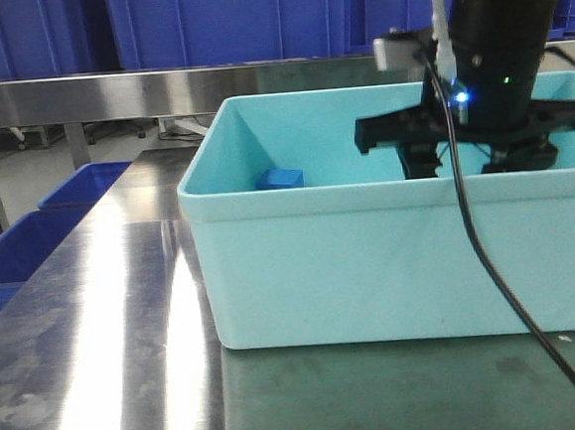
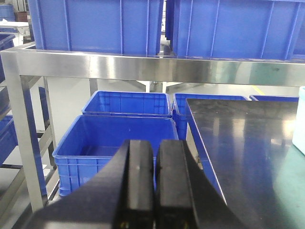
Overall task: Pick red cube and place on left shelf
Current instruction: 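Close the right gripper on the red cube and lift it, then raise the held red cube clear of the tub with the right gripper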
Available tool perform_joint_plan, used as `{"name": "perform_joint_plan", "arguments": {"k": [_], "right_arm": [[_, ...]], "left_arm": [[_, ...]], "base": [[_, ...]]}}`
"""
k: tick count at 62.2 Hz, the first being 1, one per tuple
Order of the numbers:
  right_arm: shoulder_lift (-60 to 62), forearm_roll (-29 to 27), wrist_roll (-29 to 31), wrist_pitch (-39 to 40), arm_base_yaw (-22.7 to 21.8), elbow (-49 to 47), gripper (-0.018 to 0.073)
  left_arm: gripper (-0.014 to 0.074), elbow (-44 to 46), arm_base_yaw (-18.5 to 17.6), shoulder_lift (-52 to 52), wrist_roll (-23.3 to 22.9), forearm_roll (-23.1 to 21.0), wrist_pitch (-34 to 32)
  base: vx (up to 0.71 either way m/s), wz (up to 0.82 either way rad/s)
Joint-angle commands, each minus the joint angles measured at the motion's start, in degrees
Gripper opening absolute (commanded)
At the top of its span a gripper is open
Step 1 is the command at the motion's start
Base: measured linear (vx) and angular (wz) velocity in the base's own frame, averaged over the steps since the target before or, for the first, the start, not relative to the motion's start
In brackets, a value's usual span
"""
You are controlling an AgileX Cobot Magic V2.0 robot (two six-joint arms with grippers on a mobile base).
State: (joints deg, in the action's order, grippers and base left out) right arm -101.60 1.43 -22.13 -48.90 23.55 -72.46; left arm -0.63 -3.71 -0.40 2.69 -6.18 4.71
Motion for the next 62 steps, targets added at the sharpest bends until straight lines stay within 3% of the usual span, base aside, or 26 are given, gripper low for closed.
{"name": "perform_joint_plan", "arguments": {"k": [1,9,31,40,48,62], "right_arm": [[6.4,0.8,0.1,1.1,-0.1,-1.6,0.0109],[11.7,2.3,0.2,1.6,-0.1,-1.6,0.0109],[31.2,15.9,0.2,-1.4,-0.4,0.9,0.0111],[39.5,19.8,0.2,-2.7,-3.5,8.7,0.0111],[48.2,19.9,0.2,-1.6,-7.0,18.1,0.0111],[62.1,20.1,0.7,2.0,-7.7,29.6,0.0111]], "left_arm": [[0.0101,-1.4,-0.3,-0.9,-0.4,-0.3,-5.2],[0.0101,-1.4,-0.3,-0.9,-0.4,-0.3,-5.2],[0.0101,-1.4,-0.3,-0.9,-0.4,-0.3,-5.2],[0.0101,-1.4,-0.3,-0.9,-0.4,-0.3,-5.2],[0.0101,-1.4,-0.3,-0.9,-0.4,-0.3,-5.2],[0.0101,-1.4,-0.3,-0.9,-0.4,-0.3,-5.2]], "base": [[0.00,0.00],[0.00,0.00],[0.00,0.00],[0.00,0.00],[0.00,0.00],[0.00,0.00]]}}
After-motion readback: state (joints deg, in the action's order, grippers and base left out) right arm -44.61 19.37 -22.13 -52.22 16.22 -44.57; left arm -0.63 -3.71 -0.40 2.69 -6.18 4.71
